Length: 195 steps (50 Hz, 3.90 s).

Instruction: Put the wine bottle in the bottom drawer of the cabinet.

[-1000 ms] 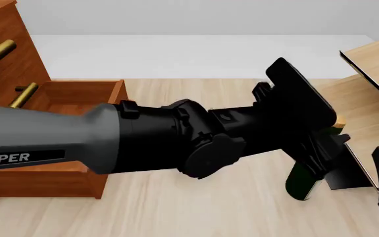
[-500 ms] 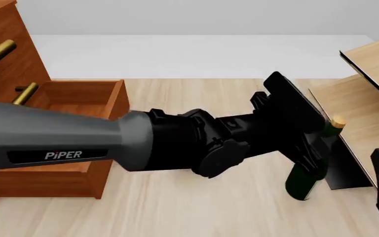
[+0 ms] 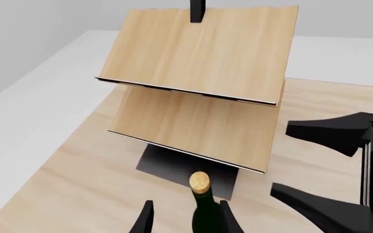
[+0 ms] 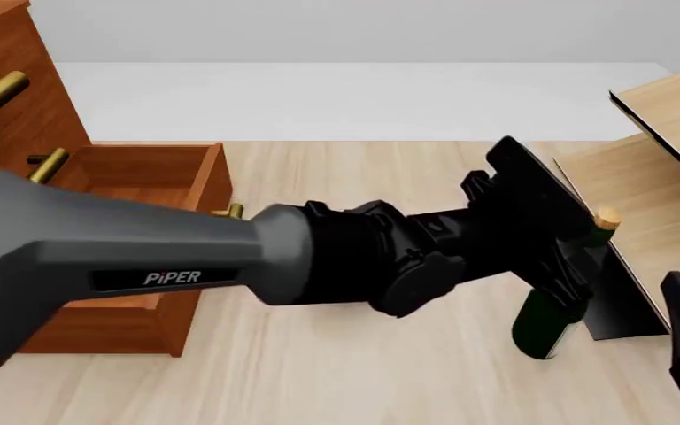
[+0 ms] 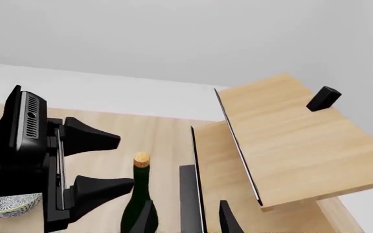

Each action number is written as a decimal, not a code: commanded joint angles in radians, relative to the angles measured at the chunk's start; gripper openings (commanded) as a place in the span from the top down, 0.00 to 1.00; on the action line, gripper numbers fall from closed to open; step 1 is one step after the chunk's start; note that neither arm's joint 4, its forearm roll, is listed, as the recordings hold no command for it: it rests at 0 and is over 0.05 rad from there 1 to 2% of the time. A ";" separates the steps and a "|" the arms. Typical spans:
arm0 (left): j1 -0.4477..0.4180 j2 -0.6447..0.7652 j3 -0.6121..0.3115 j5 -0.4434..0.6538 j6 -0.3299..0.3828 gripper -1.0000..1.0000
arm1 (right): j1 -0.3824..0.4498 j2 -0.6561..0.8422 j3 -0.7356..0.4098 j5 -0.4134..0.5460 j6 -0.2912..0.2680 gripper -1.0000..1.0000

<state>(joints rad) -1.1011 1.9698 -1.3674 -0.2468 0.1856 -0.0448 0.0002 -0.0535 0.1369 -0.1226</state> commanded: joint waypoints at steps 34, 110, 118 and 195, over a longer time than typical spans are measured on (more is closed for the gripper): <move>-0.004 0.124 -0.113 0.005 -0.019 0.00 | -0.010 0.000 0.028 -0.006 0.006 0.00; -0.034 -0.169 -0.012 0.072 -0.064 1.00 | 0.004 0.000 -0.012 0.014 -0.002 0.00; -0.015 -0.317 0.041 0.081 -0.068 1.00 | 0.007 0.000 -0.026 0.019 -0.005 0.00; 0.644 -0.967 -0.032 0.622 0.008 1.00 | 0.091 0.000 -0.079 0.036 -0.014 0.00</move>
<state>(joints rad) -0.5323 1.0127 -1.3228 0.2557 0.1588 0.0370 0.0001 -0.1321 0.1738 -0.1393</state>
